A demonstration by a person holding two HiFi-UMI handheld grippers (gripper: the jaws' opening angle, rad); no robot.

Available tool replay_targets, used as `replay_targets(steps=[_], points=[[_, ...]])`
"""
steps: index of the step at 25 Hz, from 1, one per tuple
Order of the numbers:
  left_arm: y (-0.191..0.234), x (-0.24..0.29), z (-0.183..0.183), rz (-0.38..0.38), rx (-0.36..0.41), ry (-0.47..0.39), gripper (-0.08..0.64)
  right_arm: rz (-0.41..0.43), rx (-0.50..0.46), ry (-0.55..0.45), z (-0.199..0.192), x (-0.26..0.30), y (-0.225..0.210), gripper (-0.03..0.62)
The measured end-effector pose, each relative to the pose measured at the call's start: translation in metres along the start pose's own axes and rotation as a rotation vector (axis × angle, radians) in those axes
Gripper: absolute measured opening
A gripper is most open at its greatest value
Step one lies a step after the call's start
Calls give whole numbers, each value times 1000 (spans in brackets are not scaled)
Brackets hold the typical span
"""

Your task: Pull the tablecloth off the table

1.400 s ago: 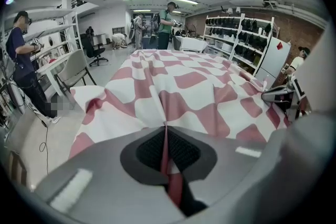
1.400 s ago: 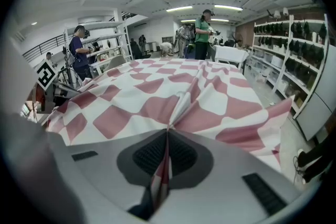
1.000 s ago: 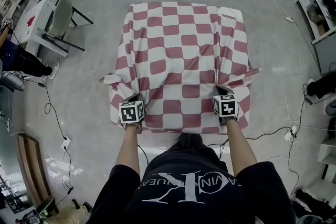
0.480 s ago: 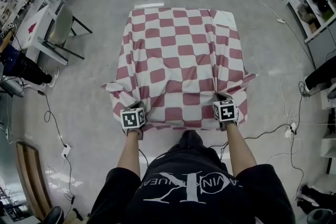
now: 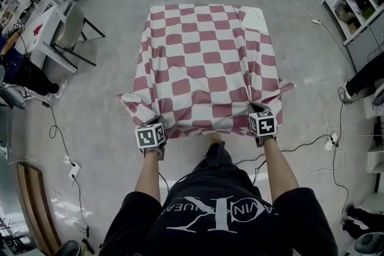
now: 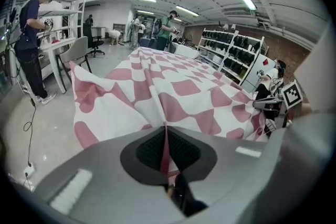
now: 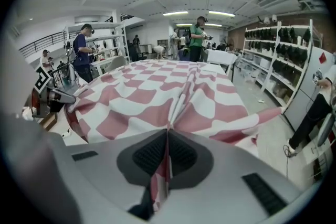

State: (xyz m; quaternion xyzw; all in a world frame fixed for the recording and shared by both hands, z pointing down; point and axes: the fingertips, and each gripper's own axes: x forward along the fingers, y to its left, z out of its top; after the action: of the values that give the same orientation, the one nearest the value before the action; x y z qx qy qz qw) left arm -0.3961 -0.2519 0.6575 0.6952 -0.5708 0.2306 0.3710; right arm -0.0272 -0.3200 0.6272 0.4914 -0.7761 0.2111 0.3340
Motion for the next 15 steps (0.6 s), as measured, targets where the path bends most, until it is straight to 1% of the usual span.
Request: replay_targets(steps=[2, 4, 8, 12, 15], points=[[0, -4, 1, -7, 11, -13, 14, -4, 29, -22, 4, -6, 1, 15], [0, -7, 2, -13, 4, -28, 14, -8, 48, -38, 9, -10, 1, 15], [1, -12, -4, -29, -30, -27, 14, -8, 49, -30, 10, -19, 0, 15], [2, -15, -2, -40, -18, -13, 14, -3, 71, -28, 10, -23, 1, 15], [5, -15, 0, -44, -31, -21, 14, 6, 89, -28, 10, -22, 2, 15]])
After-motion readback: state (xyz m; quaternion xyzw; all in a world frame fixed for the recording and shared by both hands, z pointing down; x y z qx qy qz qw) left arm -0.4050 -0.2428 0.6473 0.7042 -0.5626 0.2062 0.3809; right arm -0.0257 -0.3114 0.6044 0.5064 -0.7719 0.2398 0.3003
